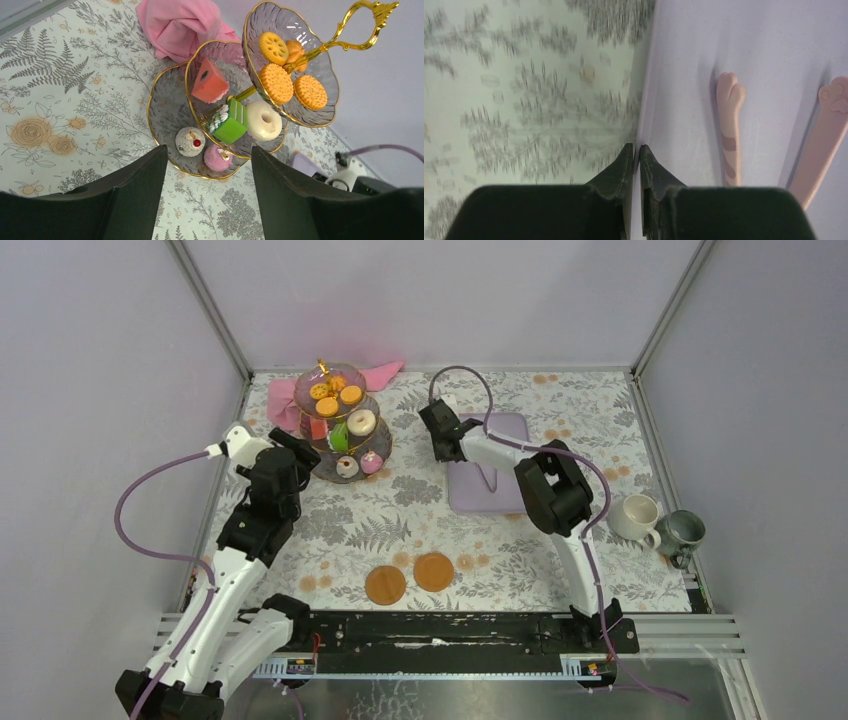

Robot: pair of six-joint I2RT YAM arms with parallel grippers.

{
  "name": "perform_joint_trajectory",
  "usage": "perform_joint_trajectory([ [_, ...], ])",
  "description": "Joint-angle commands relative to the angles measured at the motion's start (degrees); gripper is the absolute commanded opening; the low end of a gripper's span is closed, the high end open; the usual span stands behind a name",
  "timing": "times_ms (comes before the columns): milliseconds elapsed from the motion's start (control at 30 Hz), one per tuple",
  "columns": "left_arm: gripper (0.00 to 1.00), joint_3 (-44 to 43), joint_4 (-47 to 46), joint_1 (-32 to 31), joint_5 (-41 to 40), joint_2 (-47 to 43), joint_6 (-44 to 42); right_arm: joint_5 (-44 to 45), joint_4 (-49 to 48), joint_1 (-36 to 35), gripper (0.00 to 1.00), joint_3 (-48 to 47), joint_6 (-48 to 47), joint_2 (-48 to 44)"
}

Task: Serve the afternoon tea
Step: Move the tray at the center of the board.

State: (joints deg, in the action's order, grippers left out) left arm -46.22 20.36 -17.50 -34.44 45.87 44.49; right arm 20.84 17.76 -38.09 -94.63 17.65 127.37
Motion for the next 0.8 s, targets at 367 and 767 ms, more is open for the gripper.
perform_joint_trajectory([
  [367,0.69,2.13,-3.94,0.53,2.18,0.60,0.80,-7.70,6.62,9.93,0.02,-35.45,-10.59,20.80],
  [767,0.69,2.91,-6.00,0.57,2.27,2.52,0.16,-8.04,6.45,13.10,0.10,-49.24,-9.43,29.01],
])
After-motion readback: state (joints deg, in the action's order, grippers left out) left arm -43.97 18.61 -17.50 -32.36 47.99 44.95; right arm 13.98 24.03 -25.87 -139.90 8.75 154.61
